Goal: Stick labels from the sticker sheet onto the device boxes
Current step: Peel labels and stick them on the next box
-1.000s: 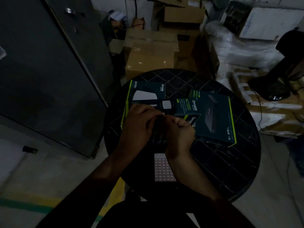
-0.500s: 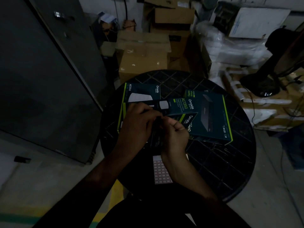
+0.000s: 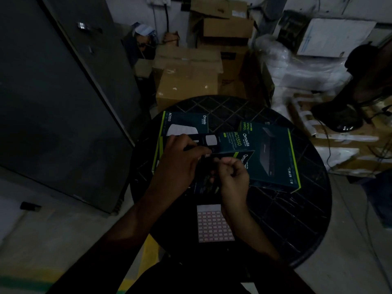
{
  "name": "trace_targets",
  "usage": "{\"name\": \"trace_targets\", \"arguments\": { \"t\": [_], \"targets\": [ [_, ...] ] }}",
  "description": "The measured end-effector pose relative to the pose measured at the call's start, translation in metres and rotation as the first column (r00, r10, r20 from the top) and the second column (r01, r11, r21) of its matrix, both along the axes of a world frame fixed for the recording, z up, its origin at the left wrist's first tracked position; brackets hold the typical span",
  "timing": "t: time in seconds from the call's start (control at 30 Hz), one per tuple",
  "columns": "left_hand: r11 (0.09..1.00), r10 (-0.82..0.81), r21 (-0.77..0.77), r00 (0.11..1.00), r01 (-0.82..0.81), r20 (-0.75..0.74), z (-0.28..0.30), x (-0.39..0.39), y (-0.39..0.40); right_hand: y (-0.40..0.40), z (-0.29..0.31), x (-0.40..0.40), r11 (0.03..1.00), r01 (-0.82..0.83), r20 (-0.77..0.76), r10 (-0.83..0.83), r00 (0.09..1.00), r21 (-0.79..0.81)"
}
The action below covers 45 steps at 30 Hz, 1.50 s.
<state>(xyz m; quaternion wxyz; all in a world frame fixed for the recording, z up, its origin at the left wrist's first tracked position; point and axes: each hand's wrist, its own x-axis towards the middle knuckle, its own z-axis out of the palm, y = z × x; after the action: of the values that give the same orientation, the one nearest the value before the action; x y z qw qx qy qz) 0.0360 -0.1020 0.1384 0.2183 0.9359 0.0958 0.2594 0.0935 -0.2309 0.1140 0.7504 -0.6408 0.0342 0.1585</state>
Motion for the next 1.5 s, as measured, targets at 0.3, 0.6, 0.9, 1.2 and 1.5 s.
{"name": "trace_targets", "arguments": {
  "t": [0.3,0.6,0.9,1.2,1.5],
  "targets": [
    [0.997,-0.032,-0.069,0.999,0.033,0.028,-0.003,0.002,0.009,-0.001,-0.001,0.017,0.888,0.217,0.448,-0.014,0.894,-0.405],
    [0.985,0.009,-0.173,0.997,0.004,0.071,-0.006,-0.005,0.018,-0.008,0.0,0.041,0.813,0.258,0.828,0.409,0.385,-0.522],
    [0.993,0.011,-0.121,0.995,0.001,0.101,-0.011,-0.009,0.011,0.001,-0.02,0.054,0.908,0.062,0.874,0.378,0.306,-0.414],
    [0.999,0.015,-0.038,0.993,-0.011,0.117,-0.015,-0.009,0.009,-0.007,-0.003,0.073,0.878,0.081,0.87,0.448,0.207,-0.472],
    [0.964,0.22,-0.191,0.958,-0.185,0.184,-0.032,-0.015,0.028,-0.05,0.002,0.105,0.905,-0.077,0.753,0.393,0.528,-0.419]
  ]
}}
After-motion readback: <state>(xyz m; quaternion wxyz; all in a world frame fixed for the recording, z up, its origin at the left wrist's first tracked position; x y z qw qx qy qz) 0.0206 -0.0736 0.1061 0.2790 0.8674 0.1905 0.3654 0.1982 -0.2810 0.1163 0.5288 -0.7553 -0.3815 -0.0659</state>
